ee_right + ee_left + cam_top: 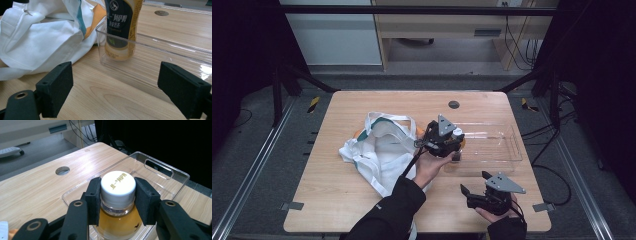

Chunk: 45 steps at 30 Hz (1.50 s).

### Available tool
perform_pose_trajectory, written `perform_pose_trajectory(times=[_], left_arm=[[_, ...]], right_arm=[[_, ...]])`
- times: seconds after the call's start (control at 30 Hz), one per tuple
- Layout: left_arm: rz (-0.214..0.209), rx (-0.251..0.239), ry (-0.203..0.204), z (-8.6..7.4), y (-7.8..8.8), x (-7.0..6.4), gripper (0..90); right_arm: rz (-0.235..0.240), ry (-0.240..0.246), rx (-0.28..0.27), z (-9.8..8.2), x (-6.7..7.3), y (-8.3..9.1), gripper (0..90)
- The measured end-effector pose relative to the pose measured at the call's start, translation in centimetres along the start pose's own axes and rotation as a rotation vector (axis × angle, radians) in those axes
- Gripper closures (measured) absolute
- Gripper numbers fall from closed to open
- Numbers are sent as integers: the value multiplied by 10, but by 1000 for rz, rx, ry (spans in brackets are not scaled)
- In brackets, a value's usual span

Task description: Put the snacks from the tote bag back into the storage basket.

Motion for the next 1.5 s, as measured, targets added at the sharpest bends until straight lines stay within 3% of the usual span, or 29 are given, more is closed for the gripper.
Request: perform_pose_trajectory(times=[0.5,0.8,1.1,1.5], left_arm=[[0,4,-9,-9,-3,-2,584],[-31,-17,-8,-8,-1,-2,554],[-47,-48,-47,-5,27,3,459],[-51,-23,-41,-33,68,31,398]], right_arm=[[-1,5,-3,0,0,0,134],[-2,8,2,0,0,-1,134],[-5,0,3,0,-1,-1,134],[-16,0,9,-1,-2,-1,134]])
Point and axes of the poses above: each handheld gripper's, and its own axes: y roughly backward along the jaws, z roughly out of its top, x roughly to its left, the point moved 8 cm from there along -y, roughly forward along the jaws
